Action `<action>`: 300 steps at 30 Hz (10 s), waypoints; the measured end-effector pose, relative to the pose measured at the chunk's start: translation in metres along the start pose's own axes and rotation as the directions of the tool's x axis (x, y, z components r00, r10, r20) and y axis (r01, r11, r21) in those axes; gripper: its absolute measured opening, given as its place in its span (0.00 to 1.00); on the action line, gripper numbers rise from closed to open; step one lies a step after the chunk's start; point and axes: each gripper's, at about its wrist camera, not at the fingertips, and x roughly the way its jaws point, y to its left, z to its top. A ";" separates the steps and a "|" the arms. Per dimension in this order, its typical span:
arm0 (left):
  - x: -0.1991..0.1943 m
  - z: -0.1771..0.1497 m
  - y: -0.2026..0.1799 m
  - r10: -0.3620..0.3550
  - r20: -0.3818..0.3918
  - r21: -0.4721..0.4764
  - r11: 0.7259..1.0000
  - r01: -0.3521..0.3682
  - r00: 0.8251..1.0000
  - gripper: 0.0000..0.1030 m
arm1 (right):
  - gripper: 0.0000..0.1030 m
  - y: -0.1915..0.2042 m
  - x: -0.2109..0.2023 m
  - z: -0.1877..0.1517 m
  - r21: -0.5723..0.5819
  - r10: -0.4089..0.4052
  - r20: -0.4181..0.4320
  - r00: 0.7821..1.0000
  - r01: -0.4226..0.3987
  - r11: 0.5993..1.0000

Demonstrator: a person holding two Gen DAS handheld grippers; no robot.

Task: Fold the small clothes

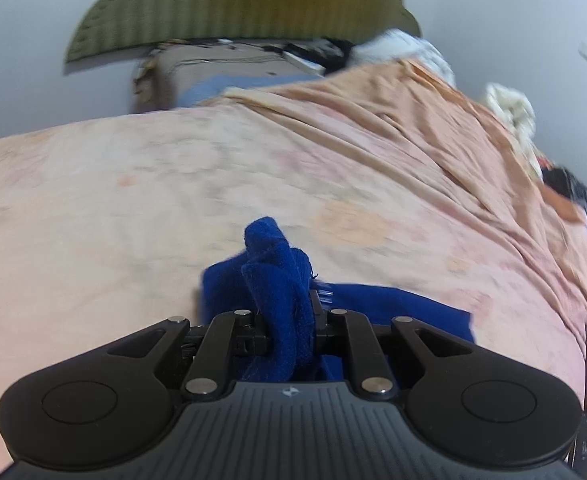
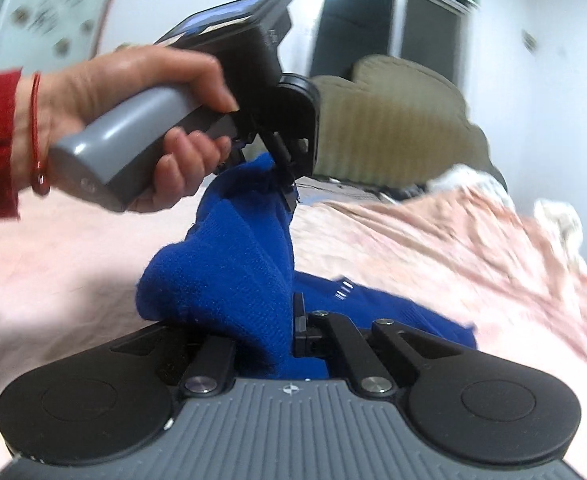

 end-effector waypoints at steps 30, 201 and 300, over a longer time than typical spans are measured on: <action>0.059 0.000 -0.113 -0.064 0.109 0.057 0.997 0.058 0.992 0.79 | 0.37 -0.176 -0.005 -0.113 0.786 0.205 -0.104 0.973 -0.046 0.617; -0.066 -0.208 -0.032 0.137 0.073 0.081 0.986 -0.143 0.988 0.82 | 0.59 -0.122 -0.020 -0.065 0.255 -0.044 -0.356 0.933 0.142 0.957; -0.082 -0.250 -0.033 0.271 -0.020 0.053 0.961 -0.270 0.962 0.87 | 0.98 -0.085 -0.073 -0.079 0.176 -0.052 -0.381 0.923 0.127 0.976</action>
